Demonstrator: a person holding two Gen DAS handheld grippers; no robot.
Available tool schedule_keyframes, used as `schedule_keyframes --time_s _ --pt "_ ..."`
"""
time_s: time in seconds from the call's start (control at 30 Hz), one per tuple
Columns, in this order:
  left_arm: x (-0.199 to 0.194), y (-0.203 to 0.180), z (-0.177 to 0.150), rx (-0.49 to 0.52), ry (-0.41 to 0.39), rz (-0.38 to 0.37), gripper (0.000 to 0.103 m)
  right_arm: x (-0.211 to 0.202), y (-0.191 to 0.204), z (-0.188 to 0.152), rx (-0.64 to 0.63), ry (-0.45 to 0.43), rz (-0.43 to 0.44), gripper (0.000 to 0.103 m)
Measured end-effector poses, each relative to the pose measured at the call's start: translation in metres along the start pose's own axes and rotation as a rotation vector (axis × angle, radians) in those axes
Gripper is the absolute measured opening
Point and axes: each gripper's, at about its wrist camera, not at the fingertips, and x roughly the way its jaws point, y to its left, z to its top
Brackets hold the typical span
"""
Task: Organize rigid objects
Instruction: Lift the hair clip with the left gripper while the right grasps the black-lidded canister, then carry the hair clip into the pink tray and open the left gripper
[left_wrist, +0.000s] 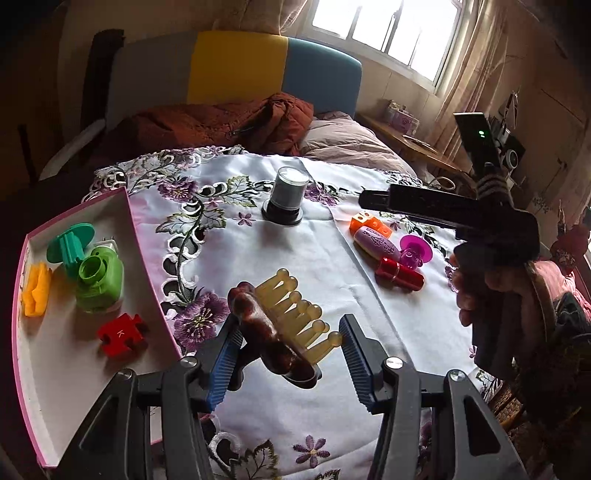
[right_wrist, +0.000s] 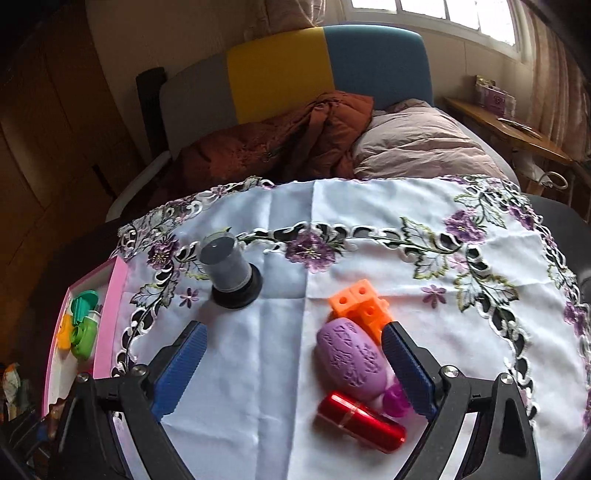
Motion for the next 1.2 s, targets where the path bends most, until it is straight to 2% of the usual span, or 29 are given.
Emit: schedule_keyframes --time_s 0.27,0.43,0.5,0.53,0.57,0.77,1.0,1.2 --pt "-0.012 0.015 -0.005 -0.021 -0.013 0.012 0.055 0.054 0.051 0.034 -0.045 0.034 0.027 0.096" --pt "-0.014 0.027 -0.005 -0.058 -0.012 0.018 0.055 0.083 0.073 0.046 -0.088 0.035 -0.032 0.096" --pt "-0.014 0.030 -0.005 -0.068 -0.011 0.021 0.055 0.098 0.077 0.048 -0.108 0.069 -0.054 0.085" --pt "-0.015 0.031 -0.005 -0.071 -0.012 0.021 0.055 0.104 0.078 0.047 -0.122 0.091 -0.060 0.056" --pt "-0.015 0.032 -0.005 -0.073 -0.014 0.021 0.055 0.108 0.078 0.047 -0.134 0.108 -0.075 0.044" --pt "-0.021 0.038 -0.005 -0.093 -0.027 0.026 0.055 0.074 0.081 0.035 -0.203 0.056 -0.037 0.044" --pt "-0.032 0.043 -0.009 -0.105 -0.045 0.035 0.055 0.029 0.077 -0.008 -0.263 0.098 0.036 0.044" --pt "-0.048 0.063 -0.017 -0.160 -0.052 0.074 0.055 0.022 0.065 -0.046 -0.261 0.123 0.059 0.044"
